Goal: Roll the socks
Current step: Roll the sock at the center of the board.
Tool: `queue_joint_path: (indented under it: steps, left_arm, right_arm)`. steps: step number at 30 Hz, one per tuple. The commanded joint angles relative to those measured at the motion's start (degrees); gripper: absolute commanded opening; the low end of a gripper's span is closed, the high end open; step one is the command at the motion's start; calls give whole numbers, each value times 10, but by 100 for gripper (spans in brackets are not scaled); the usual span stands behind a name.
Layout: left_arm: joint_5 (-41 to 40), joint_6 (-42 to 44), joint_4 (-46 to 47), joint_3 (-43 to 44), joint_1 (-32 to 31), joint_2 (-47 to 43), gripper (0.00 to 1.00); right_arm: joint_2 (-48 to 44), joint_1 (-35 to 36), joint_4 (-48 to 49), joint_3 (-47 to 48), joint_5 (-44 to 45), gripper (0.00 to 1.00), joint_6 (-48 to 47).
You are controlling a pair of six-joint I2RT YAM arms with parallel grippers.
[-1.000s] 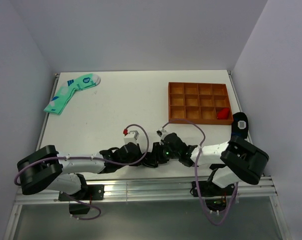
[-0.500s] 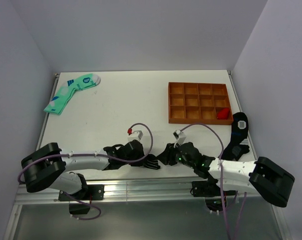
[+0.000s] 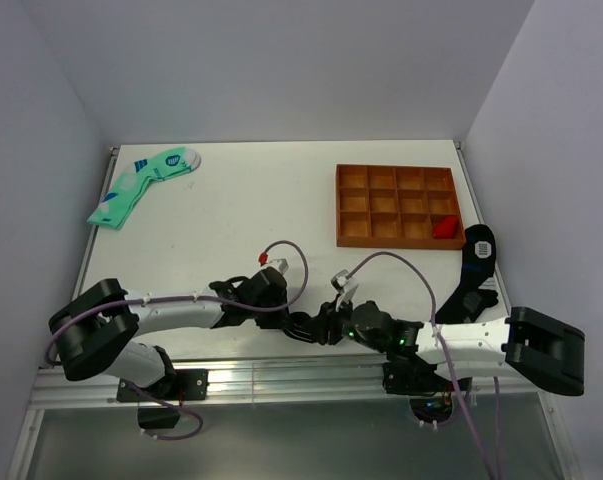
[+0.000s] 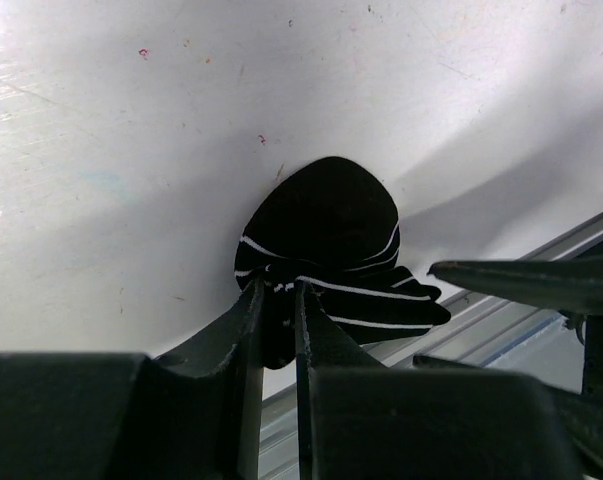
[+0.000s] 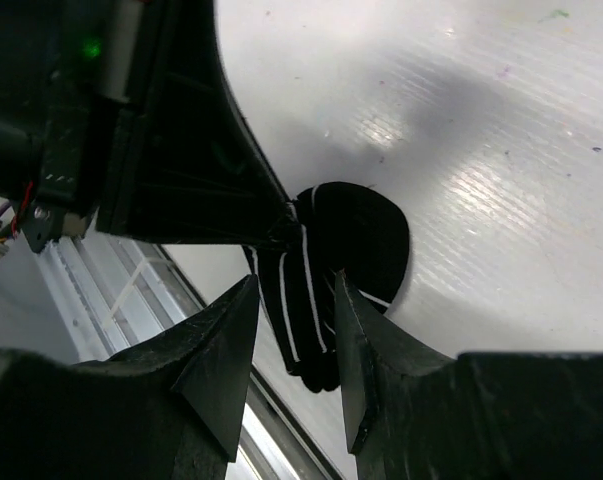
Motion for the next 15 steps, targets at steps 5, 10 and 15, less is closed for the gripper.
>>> queue_joint_path:
  steps: [5,10,15]
  left_arm:
    - [67,36,-72,-1,20,40,0]
    - [89,43,-80,12,41,48,0]
    - [104,47,-80,20,56,62,0]
  right_arm:
    - [11,32,54,-4,33,44,-40]
    - [27,57,69,-10,46,44,-45]
    - [69,77,74,3,63,44,-53]
